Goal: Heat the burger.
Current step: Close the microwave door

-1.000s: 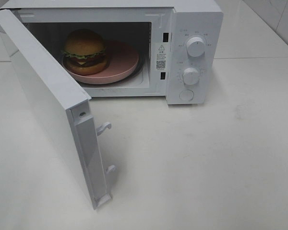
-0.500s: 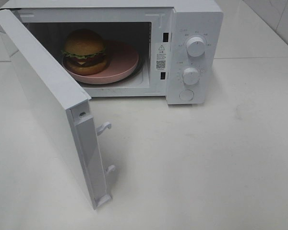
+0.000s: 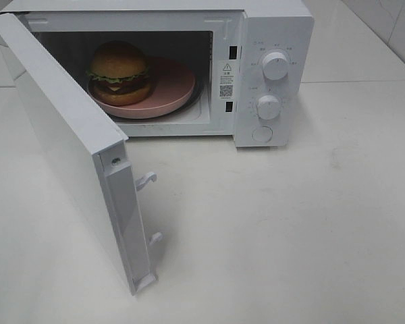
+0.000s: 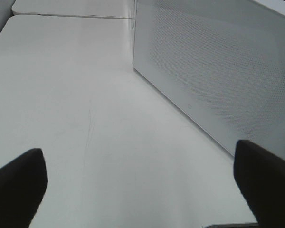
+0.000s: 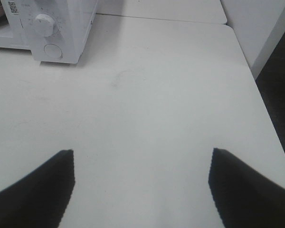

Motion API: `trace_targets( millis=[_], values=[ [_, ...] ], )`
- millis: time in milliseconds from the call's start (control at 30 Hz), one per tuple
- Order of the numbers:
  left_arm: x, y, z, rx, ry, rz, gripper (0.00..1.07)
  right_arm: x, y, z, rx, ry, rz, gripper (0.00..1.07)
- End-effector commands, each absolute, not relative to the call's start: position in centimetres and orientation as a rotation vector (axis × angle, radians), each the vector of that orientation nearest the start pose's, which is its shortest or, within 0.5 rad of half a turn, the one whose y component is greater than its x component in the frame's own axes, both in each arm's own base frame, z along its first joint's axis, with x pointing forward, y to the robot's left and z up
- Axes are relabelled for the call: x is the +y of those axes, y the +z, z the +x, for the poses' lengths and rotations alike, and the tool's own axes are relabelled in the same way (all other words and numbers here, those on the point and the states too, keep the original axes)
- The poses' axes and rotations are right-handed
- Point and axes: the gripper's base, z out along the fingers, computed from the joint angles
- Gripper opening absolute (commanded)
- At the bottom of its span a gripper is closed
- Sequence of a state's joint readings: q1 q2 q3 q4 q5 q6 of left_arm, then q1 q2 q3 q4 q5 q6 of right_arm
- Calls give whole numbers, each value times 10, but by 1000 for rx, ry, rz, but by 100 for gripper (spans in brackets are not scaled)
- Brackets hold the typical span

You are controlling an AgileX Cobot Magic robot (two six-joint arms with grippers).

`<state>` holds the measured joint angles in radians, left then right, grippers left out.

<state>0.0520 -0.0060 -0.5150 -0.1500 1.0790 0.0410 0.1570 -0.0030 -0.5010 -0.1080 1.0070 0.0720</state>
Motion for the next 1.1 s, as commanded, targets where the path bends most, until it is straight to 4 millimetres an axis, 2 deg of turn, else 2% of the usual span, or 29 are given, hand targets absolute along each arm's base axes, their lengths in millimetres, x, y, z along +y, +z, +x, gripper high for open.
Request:
trace_targets(
  millis=[33, 833, 1033, 1100],
  values=[
    [-12, 281, -10, 2013, -121, -1, 100, -10, 282, -7, 1937, 17, -76, 76],
    [-12, 282, -9, 2011, -112, 12, 100, -10, 282, -7, 1937, 17, -76, 76],
    [-12, 292, 0, 2010, -115, 5, 100, -10, 282, -7, 1937, 17, -76, 76],
    [-11, 295, 8, 2026, -114, 1, 99, -10, 282, -7, 1937, 17, -76, 76]
  ],
)
